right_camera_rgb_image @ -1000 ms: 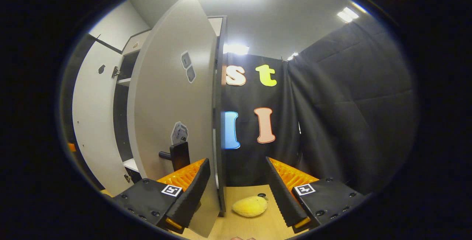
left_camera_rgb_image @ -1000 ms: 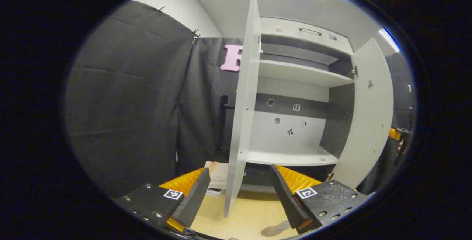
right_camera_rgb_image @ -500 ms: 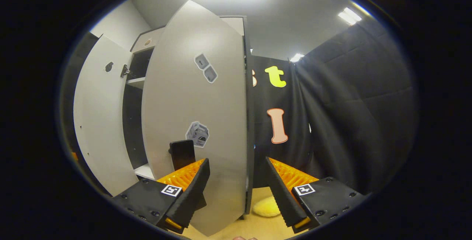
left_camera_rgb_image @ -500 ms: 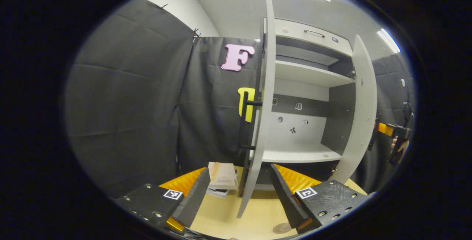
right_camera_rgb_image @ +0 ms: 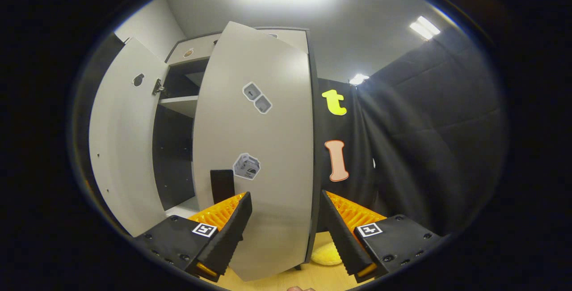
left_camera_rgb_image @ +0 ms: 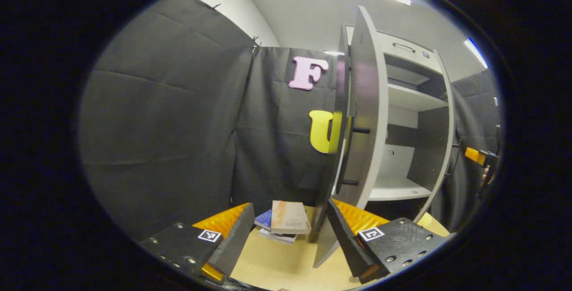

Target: Grasp the bottle in the cabinet with the left hand and place it on the coaster, then close the right door with the right hand and the left door with the left hand.

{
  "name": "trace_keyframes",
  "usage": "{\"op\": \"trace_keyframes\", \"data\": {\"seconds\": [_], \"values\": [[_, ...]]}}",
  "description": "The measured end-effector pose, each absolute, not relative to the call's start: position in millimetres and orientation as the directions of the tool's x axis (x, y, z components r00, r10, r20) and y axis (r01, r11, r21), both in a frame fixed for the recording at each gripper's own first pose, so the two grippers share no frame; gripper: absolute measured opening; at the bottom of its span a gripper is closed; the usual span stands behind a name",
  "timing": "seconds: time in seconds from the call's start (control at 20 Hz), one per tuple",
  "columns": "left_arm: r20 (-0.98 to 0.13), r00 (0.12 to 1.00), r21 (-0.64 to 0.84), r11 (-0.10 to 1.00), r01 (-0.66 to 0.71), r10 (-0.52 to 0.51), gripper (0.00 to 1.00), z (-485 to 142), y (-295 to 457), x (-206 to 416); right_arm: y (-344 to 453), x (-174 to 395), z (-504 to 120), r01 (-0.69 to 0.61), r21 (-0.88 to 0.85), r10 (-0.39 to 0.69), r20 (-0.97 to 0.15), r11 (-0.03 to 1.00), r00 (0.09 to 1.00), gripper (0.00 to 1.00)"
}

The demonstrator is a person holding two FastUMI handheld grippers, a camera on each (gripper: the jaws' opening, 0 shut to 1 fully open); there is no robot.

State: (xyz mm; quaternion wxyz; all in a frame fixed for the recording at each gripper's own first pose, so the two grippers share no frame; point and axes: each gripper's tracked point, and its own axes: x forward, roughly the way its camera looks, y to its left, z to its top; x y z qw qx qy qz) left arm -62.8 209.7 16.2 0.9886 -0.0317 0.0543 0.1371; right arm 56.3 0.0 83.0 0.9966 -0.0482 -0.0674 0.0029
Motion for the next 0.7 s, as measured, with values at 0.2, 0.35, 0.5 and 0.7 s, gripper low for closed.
{"op": "trace_keyframes", "data": {"seconds": [0.2,0.35,0.5,0.7], "values": [[-0.101,0.956,-0.027,0.960,-0.278,0.274,1.00,23,226,-57,-4,46,61,0.021,-0.093,-0.012,0.088,0.995,0.996,0.96],[-0.090,0.956,0.009,0.960,-0.278,0.278,1.00,28,241,-47,-3,38,43,0.021,-0.095,-0.017,0.046,0.995,0.999,0.96],[-0.076,0.959,0.039,0.962,-0.271,0.273,1.00,35,252,-32,-1,32,26,0.016,-0.078,-0.016,0.004,0.997,1.000,0.96],[-0.070,0.972,-0.039,0.973,-0.226,0.223,0.95,34,252,-5,5,22,2,0.010,-0.050,-0.012,-0.048,0.999,0.999,0.98]]}}
